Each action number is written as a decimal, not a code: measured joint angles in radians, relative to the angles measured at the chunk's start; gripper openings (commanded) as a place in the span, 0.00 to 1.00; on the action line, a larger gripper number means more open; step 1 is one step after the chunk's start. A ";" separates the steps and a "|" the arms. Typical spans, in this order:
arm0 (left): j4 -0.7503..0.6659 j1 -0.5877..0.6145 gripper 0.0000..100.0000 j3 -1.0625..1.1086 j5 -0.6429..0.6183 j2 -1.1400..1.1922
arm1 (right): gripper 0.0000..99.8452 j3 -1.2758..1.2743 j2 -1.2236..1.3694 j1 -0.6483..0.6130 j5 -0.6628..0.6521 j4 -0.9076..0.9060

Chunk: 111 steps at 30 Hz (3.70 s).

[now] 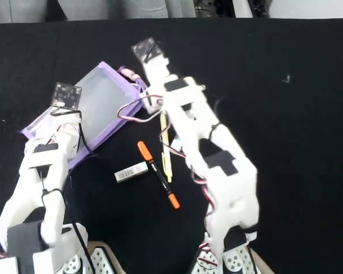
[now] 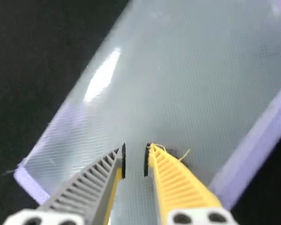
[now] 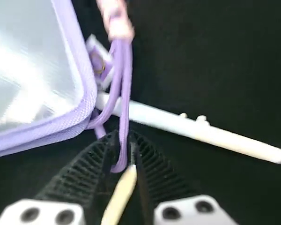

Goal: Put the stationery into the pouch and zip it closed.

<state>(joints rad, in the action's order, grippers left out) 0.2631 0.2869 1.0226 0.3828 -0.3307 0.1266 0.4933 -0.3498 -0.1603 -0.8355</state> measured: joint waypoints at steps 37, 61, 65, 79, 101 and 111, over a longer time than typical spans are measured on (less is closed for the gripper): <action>1.030 -0.485 0.27 -0.023 -0.155 -1.490 | 0.01 0.802 -0.632 -0.224 -0.158 -0.562; 1.195 -0.532 0.25 -0.519 -0.097 -1.493 | 0.01 0.810 -0.615 -0.158 -0.158 -0.629; 1.197 -0.532 0.22 -0.514 -0.121 -1.493 | 0.01 0.832 -0.678 -0.120 -0.144 -0.671; 1.203 -0.532 0.22 -0.414 -0.137 -1.493 | 0.01 0.847 -0.767 -0.097 -0.020 -0.684; 1.234 -0.726 0.22 -0.503 -0.137 -1.498 | 0.01 0.666 -0.582 -0.181 -0.057 -0.427; 1.214 -0.979 0.22 -0.446 -0.137 -1.498 | 0.01 0.624 -0.548 -0.181 -0.068 -0.347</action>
<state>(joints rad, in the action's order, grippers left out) 1.4768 -0.6920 0.5762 0.2463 -1.8282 0.7511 -0.0545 -0.5309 -0.2279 -1.1822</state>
